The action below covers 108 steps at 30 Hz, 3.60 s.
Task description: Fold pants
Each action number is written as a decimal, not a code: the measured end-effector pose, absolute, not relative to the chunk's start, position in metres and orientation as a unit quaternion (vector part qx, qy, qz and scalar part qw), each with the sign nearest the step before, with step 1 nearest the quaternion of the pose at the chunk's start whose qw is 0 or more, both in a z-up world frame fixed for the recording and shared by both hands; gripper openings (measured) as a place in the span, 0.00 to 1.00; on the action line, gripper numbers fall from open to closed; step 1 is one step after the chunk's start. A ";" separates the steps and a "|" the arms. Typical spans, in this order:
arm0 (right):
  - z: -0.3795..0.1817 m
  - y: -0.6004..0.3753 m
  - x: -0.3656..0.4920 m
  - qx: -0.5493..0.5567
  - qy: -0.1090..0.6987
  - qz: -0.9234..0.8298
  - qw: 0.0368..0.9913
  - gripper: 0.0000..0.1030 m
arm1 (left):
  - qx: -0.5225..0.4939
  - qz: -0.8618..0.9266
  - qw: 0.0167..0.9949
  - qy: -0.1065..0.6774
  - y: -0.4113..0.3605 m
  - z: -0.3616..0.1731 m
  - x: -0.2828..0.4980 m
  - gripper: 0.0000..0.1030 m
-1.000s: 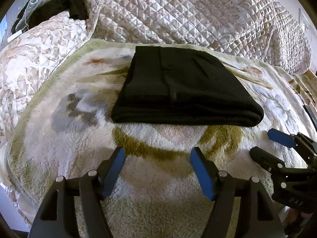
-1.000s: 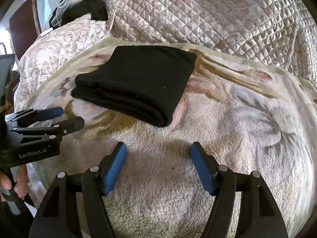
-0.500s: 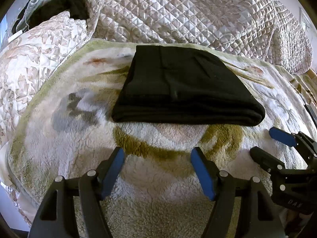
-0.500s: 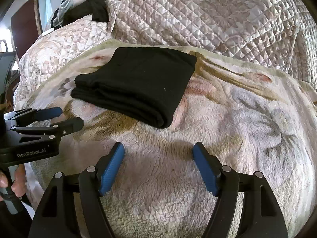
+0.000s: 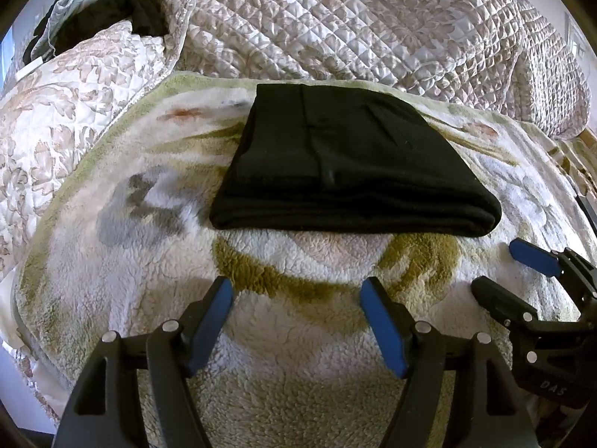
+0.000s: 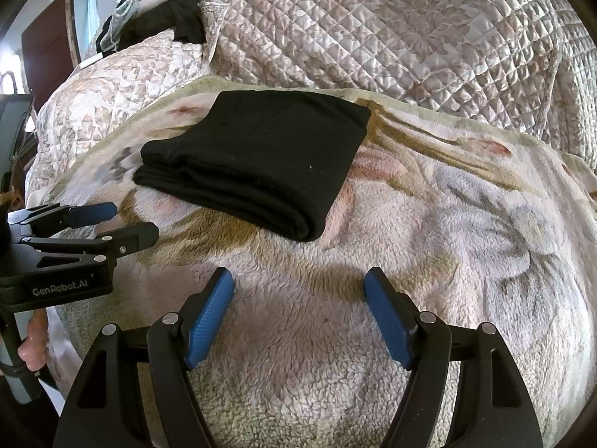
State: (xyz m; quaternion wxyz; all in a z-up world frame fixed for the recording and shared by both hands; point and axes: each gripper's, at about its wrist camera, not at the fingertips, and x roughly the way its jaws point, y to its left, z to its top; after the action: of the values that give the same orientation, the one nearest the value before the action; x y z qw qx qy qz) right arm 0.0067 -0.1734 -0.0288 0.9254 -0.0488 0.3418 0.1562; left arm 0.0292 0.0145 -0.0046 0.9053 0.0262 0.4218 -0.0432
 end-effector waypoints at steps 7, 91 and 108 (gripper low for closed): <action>-0.029 -0.173 0.008 -0.049 0.342 0.156 0.926 0.71 | 0.026 -0.043 0.905 0.422 0.014 -0.005 0.030 0.73; -0.029 -0.173 0.007 -0.047 0.339 0.153 0.927 0.73 | 0.029 -0.043 0.904 0.425 0.017 -0.007 0.032 0.76; -0.030 -0.172 0.007 -0.047 0.338 0.153 0.927 0.73 | 0.028 -0.043 0.903 0.426 0.017 -0.007 0.033 0.76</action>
State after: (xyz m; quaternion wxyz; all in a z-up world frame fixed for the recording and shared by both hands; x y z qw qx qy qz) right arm 0.0065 -0.1722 -0.0296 0.9273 -0.0470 0.3384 0.1530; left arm 0.0331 0.0170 -0.0065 0.9032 0.0280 0.4262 -0.0432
